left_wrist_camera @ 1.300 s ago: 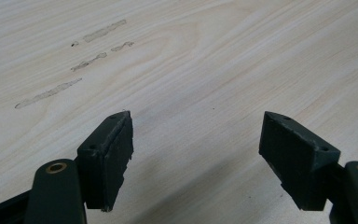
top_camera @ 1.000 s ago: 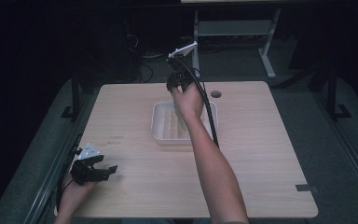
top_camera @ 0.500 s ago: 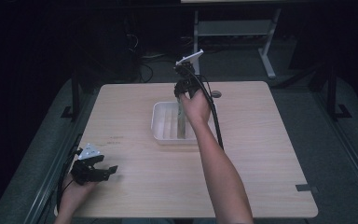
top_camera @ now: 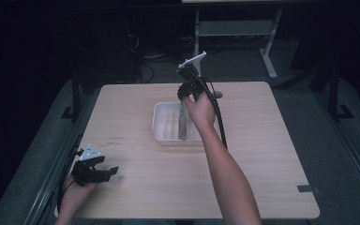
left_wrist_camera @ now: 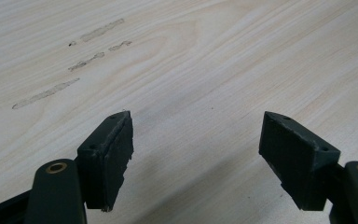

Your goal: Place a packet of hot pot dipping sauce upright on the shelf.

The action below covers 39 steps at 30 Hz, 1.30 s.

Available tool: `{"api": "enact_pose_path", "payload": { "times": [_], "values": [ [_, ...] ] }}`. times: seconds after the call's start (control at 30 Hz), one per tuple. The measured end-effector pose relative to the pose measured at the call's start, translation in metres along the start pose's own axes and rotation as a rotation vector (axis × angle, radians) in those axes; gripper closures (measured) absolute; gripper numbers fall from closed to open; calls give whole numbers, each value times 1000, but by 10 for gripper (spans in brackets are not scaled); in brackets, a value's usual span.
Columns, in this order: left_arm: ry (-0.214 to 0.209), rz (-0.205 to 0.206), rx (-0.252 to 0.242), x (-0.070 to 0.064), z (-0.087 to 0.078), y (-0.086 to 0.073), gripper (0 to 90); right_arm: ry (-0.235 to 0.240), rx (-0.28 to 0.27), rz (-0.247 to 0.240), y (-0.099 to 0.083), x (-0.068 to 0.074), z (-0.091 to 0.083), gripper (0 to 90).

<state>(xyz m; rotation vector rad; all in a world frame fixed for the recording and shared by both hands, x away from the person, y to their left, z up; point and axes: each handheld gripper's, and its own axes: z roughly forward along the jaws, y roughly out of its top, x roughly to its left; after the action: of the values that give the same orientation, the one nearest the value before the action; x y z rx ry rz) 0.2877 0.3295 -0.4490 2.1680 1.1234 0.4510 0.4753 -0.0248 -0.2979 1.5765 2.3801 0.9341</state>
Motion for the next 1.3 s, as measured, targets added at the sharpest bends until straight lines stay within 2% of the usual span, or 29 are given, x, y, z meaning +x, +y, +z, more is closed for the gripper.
{"api": "enact_pose_path", "payload": {
  "times": [0.37,0.43,0.63,1.07,1.3],
  "values": [
    [-1,8,5,-2,1,1,256,6,23,-17,-16,-8,-5,833],
    [-1,5,4,-2,1,0,256,5,26,-34,-17,-7,-6,834],
    [0,5,7,-2,1,0,255,4,42,-46,-19,-7,-6,872],
    [-3,12,11,-2,2,0,256,29,78,-58,-21,-6,-5,832],
    [-3,9,11,-2,2,0,255,40,70,-56,-23,-9,-8,814]
  ]
}}
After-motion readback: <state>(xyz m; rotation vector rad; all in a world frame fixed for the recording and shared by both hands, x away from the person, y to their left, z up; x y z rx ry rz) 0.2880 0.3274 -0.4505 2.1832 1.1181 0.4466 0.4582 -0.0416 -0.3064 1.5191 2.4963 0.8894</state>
